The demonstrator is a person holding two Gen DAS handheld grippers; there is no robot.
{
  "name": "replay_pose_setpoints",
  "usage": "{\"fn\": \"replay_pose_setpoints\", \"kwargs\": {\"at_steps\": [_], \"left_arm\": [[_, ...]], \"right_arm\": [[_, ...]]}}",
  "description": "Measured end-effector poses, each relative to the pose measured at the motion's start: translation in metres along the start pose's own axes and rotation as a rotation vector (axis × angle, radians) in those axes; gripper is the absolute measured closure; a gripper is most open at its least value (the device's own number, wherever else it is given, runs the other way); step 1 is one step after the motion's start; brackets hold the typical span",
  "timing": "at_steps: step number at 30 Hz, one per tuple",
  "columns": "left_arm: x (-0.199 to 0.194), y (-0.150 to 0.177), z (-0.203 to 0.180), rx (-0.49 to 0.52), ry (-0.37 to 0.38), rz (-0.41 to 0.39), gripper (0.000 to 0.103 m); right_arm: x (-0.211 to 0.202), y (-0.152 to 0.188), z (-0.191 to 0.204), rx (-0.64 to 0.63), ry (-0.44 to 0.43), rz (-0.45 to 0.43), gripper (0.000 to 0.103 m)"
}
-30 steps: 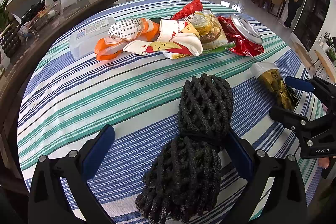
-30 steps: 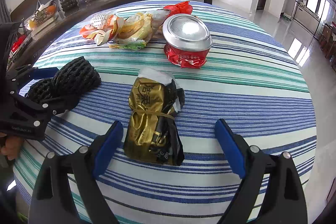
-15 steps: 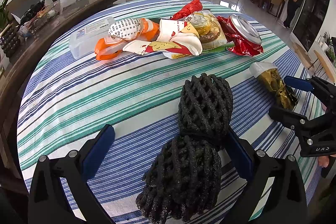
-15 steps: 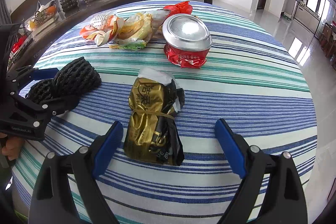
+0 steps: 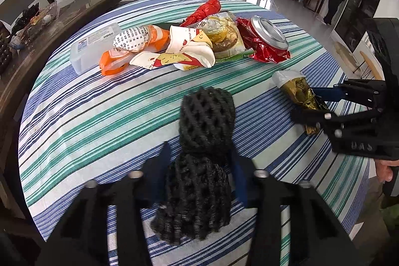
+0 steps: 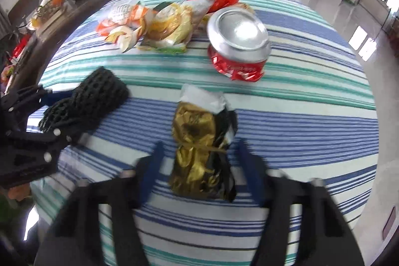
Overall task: Collect trash
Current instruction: 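Carry the gold wrapper and black foam nets over the blue basket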
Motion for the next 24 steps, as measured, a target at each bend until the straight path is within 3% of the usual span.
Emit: {"fn": "replay_pose_setpoints", "kwargs": {"at_steps": [6, 11, 18, 24], "left_arm": [[-0.019, -0.001, -0.016, -0.033, 0.062, -0.024, 0.070], [-0.036, -0.011, -0.075, 0.013, 0.146, -0.044, 0.070], [-0.048, -0.050, -0.197, 0.105, 0.293, -0.074, 0.070], [-0.034, -0.074, -0.315, 0.185, 0.398, -0.058, 0.068]], "right_arm": [[-0.034, 0.012, -0.014, 0.036, -0.054, -0.076, 0.065], [-0.075, 0.027, -0.058, 0.117, -0.071, -0.143, 0.065], [-0.132, 0.079, -0.191, 0.299, 0.093, -0.195, 0.065], [-0.144, 0.129, -0.293, 0.458, 0.198, -0.191, 0.065]]}}
Point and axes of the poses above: each gripper's, at about its wrist camera, not at the fingertips, and x roughly the way its jaws point, z to its left, y to its underside, the point moved 8 cm from there along x, roughly the way its jaws point, and after that the axes turned 2 degrees about -y, right-handed, at the moved point
